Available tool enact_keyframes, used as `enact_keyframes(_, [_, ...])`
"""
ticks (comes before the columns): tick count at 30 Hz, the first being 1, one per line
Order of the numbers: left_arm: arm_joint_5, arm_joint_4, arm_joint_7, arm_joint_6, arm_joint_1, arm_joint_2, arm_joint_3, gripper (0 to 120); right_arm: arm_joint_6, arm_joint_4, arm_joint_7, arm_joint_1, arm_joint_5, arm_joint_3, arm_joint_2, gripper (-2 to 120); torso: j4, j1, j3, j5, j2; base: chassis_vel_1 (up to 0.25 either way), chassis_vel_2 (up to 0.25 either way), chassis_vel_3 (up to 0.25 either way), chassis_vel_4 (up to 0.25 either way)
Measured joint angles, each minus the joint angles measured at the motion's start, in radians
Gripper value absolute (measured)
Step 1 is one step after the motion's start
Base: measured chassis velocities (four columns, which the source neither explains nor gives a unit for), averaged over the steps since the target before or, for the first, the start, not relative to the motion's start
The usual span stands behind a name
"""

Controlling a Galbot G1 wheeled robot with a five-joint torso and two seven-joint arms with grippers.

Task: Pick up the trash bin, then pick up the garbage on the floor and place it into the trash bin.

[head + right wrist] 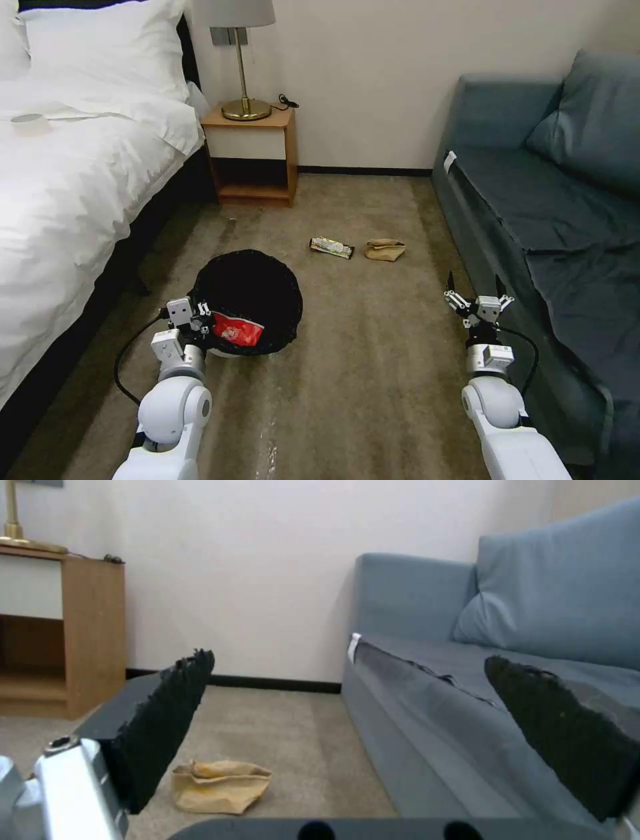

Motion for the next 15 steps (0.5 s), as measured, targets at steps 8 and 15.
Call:
enact_keyframes(8, [0.001,-0.001,0.000,0.000,0.002,-0.002,-0.002,4,0.000,0.003,-0.001,-0.001,0.001,0.001,0.001,100,0.0000,0.000,0.000,0.0000,0.000,-0.026,0.027,0.022,-0.030])
enact_keyframes(15, [0.001,-0.002,0.001,0.000,0.002,-0.003,-0.003,4,0.000,0.005,-0.007,-0.002,0.002,0.001,0.004,100,0.0000,0.000,0.000,0.0000,0.000,-0.017,0.013,0.012,-0.013])
